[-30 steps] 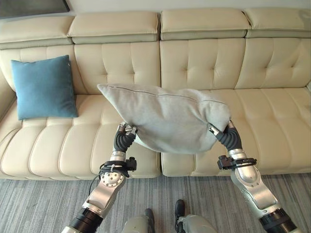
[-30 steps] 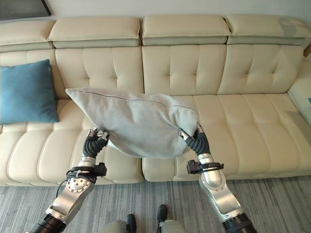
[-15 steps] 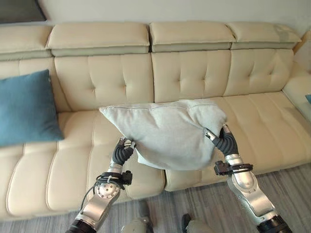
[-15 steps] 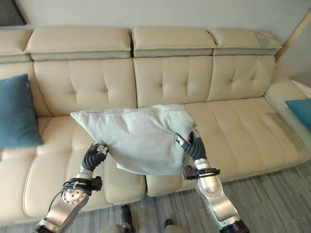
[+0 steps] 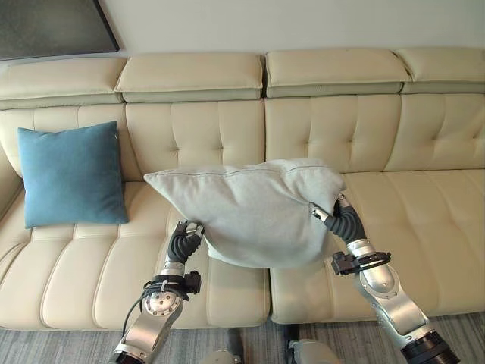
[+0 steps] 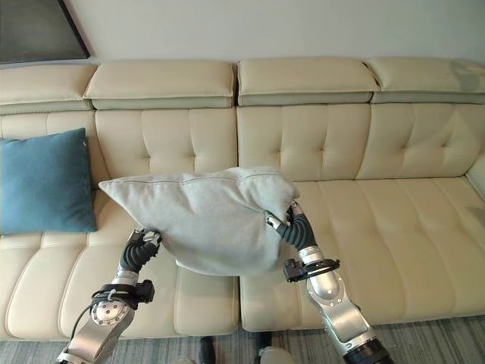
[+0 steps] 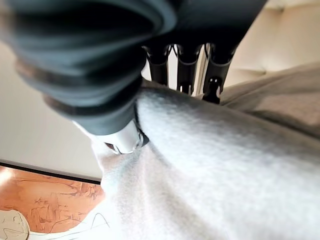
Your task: Pick up all the scattered cushions and arrange them neatly on the sofa.
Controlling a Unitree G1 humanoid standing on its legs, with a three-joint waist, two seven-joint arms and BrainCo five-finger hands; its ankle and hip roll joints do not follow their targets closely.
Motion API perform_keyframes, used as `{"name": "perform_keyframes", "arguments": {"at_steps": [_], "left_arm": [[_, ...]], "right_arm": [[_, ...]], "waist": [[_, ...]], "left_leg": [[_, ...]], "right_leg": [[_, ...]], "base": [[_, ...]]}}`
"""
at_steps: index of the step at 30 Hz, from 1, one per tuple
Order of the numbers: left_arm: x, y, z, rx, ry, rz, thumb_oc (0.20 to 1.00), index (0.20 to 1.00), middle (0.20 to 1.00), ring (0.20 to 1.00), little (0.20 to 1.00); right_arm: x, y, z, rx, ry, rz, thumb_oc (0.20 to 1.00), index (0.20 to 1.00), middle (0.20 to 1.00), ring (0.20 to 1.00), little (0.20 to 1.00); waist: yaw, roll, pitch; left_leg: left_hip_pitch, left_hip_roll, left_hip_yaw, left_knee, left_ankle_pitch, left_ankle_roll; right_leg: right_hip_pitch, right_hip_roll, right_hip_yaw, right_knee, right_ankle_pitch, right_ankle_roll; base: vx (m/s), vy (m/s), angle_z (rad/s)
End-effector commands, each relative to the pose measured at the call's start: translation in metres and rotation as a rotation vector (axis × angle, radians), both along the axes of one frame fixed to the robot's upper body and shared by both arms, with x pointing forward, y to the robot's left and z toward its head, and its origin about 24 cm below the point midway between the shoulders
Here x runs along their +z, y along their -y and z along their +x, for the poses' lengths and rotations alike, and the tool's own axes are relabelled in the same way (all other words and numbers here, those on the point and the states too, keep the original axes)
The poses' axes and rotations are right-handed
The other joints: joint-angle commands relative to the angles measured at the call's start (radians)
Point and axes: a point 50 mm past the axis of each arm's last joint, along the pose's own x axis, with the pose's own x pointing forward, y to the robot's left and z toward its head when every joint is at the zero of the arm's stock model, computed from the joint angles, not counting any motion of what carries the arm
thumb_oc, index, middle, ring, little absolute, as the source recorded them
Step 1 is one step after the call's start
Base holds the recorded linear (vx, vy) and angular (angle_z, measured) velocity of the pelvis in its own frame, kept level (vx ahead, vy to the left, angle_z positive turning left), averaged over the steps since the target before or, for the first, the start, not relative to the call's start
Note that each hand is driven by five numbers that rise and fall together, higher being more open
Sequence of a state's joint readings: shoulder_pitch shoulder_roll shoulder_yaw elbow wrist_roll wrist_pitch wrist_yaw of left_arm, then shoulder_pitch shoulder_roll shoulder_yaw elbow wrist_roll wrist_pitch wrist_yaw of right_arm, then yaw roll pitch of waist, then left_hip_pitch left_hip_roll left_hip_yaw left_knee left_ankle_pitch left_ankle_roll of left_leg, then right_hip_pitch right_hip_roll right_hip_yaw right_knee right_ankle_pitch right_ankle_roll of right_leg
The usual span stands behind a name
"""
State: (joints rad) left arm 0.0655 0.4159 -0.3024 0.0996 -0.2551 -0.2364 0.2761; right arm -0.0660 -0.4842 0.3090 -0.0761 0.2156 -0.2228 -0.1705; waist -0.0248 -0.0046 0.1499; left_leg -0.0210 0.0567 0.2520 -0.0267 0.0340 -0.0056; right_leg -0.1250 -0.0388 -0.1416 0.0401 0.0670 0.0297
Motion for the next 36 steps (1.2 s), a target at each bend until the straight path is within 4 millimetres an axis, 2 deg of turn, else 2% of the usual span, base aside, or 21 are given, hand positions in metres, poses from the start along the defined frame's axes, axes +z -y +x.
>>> {"name": "perform_keyframes", "arguments": {"at_steps": [1, 4, 7, 9, 10, 13, 14, 16, 17, 18, 22, 23, 24, 25, 26, 27, 28, 31, 34, 36], "left_arm": [[0.062, 0.044, 0.029, -0.189, 0.336, -0.030, 0.200, 0.200, 0.200, 0.200, 0.200], [0.069, 0.051, 0.042, -0.172, 0.365, -0.017, 0.200, 0.200, 0.200, 0.200, 0.200], [0.082, 0.062, 0.063, -0.154, 0.408, 0.015, 0.200, 0.200, 0.200, 0.200, 0.200], [0.097, 0.070, 0.079, -0.140, 0.457, 0.041, 0.200, 0.200, 0.200, 0.200, 0.200], [0.120, 0.075, 0.098, -0.113, 0.529, 0.101, 0.200, 0.200, 0.200, 0.200, 0.200], [0.154, 0.078, 0.121, -0.050, 0.622, 0.132, 0.200, 0.200, 0.200, 0.200, 0.200], [0.177, 0.079, 0.132, -0.013, 0.675, 0.161, 0.200, 0.200, 0.200, 0.200, 0.200], [0.198, 0.083, 0.145, 0.017, 0.692, 0.165, 0.200, 0.200, 0.200, 0.200, 0.200], [0.201, 0.084, 0.149, 0.020, 0.681, 0.169, 0.404, 0.404, 0.404, 0.404, 0.404], [0.202, 0.084, 0.154, 0.032, 0.667, 0.172, 1.000, 1.000, 1.000, 1.000, 1.000], [0.211, 0.080, 0.161, 0.045, 0.642, 0.163, 1.000, 1.000, 1.000, 1.000, 1.000], [0.211, 0.080, 0.161, 0.045, 0.642, 0.163, 1.000, 1.000, 1.000, 1.000, 1.000], [0.215, 0.070, 0.163, 0.062, 0.645, 0.174, 1.000, 1.000, 1.000, 1.000, 1.000], [0.215, 0.070, 0.163, 0.062, 0.645, 0.174, 1.000, 1.000, 1.000, 1.000, 1.000], [0.224, 0.052, 0.165, 0.106, 0.655, 0.184, 1.000, 1.000, 1.000, 1.000, 1.000], [0.224, 0.051, 0.165, 0.106, 0.655, 0.184, 1.000, 1.000, 1.000, 1.000, 1.000], [0.230, 0.033, 0.166, 0.150, 0.661, 0.201, 1.000, 1.000, 1.000, 1.000, 1.000], [0.239, 0.003, 0.164, 0.221, 0.664, 0.218, 1.000, 1.000, 1.000, 1.000, 1.000], [0.240, -0.023, 0.162, 0.274, 0.647, 0.208, 1.000, 1.000, 1.000, 1.000, 1.000], [0.234, -0.036, 0.160, 0.296, 0.624, 0.210, 1.000, 1.000, 1.000, 1.000, 1.000]], "right_arm": [[0.060, -0.041, 0.004, 0.190, 0.307, 0.064, 0.200, 0.200, 0.200, 0.200, 0.200], [0.068, -0.045, 0.018, 0.164, 0.331, 0.049, 0.200, 0.200, 0.200, 0.200, 0.200], [0.082, -0.055, 0.037, 0.136, 0.372, 0.050, 0.200, 0.200, 0.200, 0.200, 0.200], [0.093, -0.063, 0.049, 0.127, 0.401, 0.047, 0.200, 0.200, 0.200, 0.200, 0.200], [0.109, -0.070, 0.067, 0.098, 0.428, 0.045, 0.200, 0.200, 0.200, 0.200, 0.200], [0.138, -0.074, 0.090, 0.043, 0.476, 0.039, 0.200, 0.200, 0.200, 0.200, 0.200], [0.156, -0.074, 0.104, -0.012, 0.504, 0.014, 0.200, 0.200, 0.200, 0.200, 0.200], [0.173, -0.069, 0.122, -0.101, 0.500, -0.022, 0.200, 0.200, 0.200, 0.200, 0.200], [0.175, -0.066, 0.128, -0.124, 0.484, -0.046, 0.206, 0.206, 0.206, 0.206, 0.206], [0.178, -0.062, 0.133, -0.153, 0.469, -0.055, 1.000, 1.000, 1.000, 1.000, 1.000], [0.185, -0.040, 0.144, -0.240, 0.421, -0.104, 1.000, 1.000, 1.000, 1.000, 1.000], [0.185, -0.040, 0.144, -0.240, 0.422, -0.104, 1.000, 1.000, 1.000, 1.000, 1.000], [0.192, -0.031, 0.144, -0.265, 0.436, -0.109, 1.000, 1.000, 1.000, 1.000, 1.000], [0.192, -0.031, 0.144, -0.265, 0.437, -0.109, 1.000, 1.000, 1.000, 1.000, 1.000], [0.199, -0.016, 0.144, -0.305, 0.449, -0.098, 1.000, 1.000, 1.000, 1.000, 1.000], [0.199, -0.016, 0.144, -0.305, 0.449, -0.098, 1.000, 1.000, 1.000, 1.000, 1.000], [0.204, -0.003, 0.143, -0.339, 0.460, -0.070, 1.000, 1.000, 1.000, 1.000, 1.000], [0.210, 0.017, 0.139, -0.382, 0.475, -0.029, 1.000, 1.000, 1.000, 1.000, 1.000], [0.212, 0.035, 0.136, -0.419, 0.471, 0.058, 1.000, 1.000, 1.000, 1.000, 1.000], [0.208, 0.047, 0.134, -0.445, 0.464, 0.118, 1.000, 1.000, 1.000, 1.000, 1.000]], "waist": [[-0.015, -0.025, -0.042], [-0.013, -0.025, -0.034], [-0.011, -0.025, -0.003], [-0.010, -0.023, 0.020], [-0.003, -0.020, 0.042], [0.010, -0.017, 0.053], [0.018, -0.014, 0.068], [0.027, -0.004, 0.092], [0.029, -0.001, 0.099], [0.030, 0.002, 0.103], [0.036, 0.005, 0.126], [0.036, 0.005, 0.126], [0.038, 0.002, 0.126], [0.038, 0.002, 0.127], [0.037, -0.001, 0.122], [0.037, -0.001, 0.123], [0.036, -0.003, 0.118], [0.035, -0.005, 0.112], [0.033, -0.007, 0.103], [0.031, -0.006, 0.097]], "left_leg": [[-0.011, 0.002, -0.030, 0.046, -0.040, -0.050], [-0.015, 0.004, -0.029, 0.034, -0.033, -0.053], [-0.052, 0.010, -0.029, 0.029, -0.020, -0.055], [-0.093, 0.015, -0.031, 0.027, -0.008, -0.057], [-0.142, 0.017, -0.034, 0.022, 0.006, -0.059], [-0.219, 0.022, -0.041, 0.019, 0.033, -0.065], [-0.252, 0.023, -0.049, 0.017, 0.048, -0.073], [-0.283, 0.024, -0.060, 0.007, 0.067, -0.082], [-0.289, 0.023, -0.064, 0.002, 0.072, -0.084], [-0.295, 0.022, -0.067, -0.002, 0.077, -0.085], [-0.306, 0.019, -0.085, -0.015, 0.088, -0.091], [-0.306, 0.019, -0.085, -0.015, 0.088, -0.091], [-0.304, 0.019, -0.086, -0.019, 0.088, -0.093], [-0.304, 0.019, -0.086, -0.019, 0.088, -0.093], [-0.301, 0.020, -0.086, -0.025, 0.089, -0.095], [-0.300, 0.020, -0.086, -0.025, 0.089, -0.095], [-0.295, 0.020, -0.087, -0.031, 0.089, -0.096], [-0.288, 0.021, -0.082, -0.039, 0.088, -0.097], [-0.283, 0.022, -0.079, -0.042, 0.090, -0.097], [-0.273, 0.023, -0.075, -0.044, 0.083, -0.096]], "right_leg": [[0.106, -0.034, -0.007, 0.014, -0.140, 0.066], [0.098, -0.032, -0.012, 0.007, -0.137, 0.065], [0.052, -0.031, -0.011, 0.018, -0.130, 0.063], [-0.004, -0.030, -0.007, 0.034, -0.124, 0.063], [-0.067, -0.032, -0.006, 0.055, -0.118, 0.068], [-0.152, -0.037, -0.005, 0.073, -0.104, 0.071], [-0.183, -0.040, -0.008, 0.083, -0.103, 0.075], [-0.211, -0.046, -0.018, 0.084, -0.095, 0.078], [-0.216, -0.047, -0.019, 0.082, -0.093, 0.078], [-0.221, -0.047, -0.022, 0.081, -0.091, 0.079], [-0.226, -0.051, -0.031, 0.077, -0.090, 0.081], [-0.226, -0.051, -0.031, 0.077, -0.090, 0.081], [-0.224, -0.050, -0.030, 0.075, -0.090, 0.082], [-0.224, -0.050, -0.030, 0.075, -0.090, 0.082], [-0.222, -0.050, -0.031, 0.072, -0.089, 0.083], [-0.222, -0.050, -0.031, 0.072, -0.089, 0.083], [-0.218, -0.050, -0.033, 0.066, -0.086, 0.085], [-0.212, -0.049, -0.029, 0.056, -0.082, 0.087], [-0.208, -0.046, -0.025, 0.043, -0.073, 0.087], [-0.199, -0.045, -0.023, 0.040, -0.075, 0.088]], "base": [[0.05, -0.042, 0.06], [-0.01, -0.037, 0.01], [-0.11, -0.027, 0.13], [-0.19, -0.013, 0.02], [-0.23, -0.005, -0.02], [-0.14, -0.007, 0.02], [-0.06, -0.018, 0.04], [-0.04, -0.002, 0.07], [-0.04, 0.008, 0.13], [-0.03, 0.003, 0.14], [-0.01, -0.008, 0.11], [0.01, -0.005, 0.06], [0.00, -0.004, 0.09], [0.01, 0.004, 0.09], [0.01, 0.008, 0.13], [0.02, 0.012, 0.14], [0.01, 0.011, 0.14], [0.00, 0.006, 0.02], [0.00, 0.010, 0.00], [0.01, 0.036, 0.01]]}}
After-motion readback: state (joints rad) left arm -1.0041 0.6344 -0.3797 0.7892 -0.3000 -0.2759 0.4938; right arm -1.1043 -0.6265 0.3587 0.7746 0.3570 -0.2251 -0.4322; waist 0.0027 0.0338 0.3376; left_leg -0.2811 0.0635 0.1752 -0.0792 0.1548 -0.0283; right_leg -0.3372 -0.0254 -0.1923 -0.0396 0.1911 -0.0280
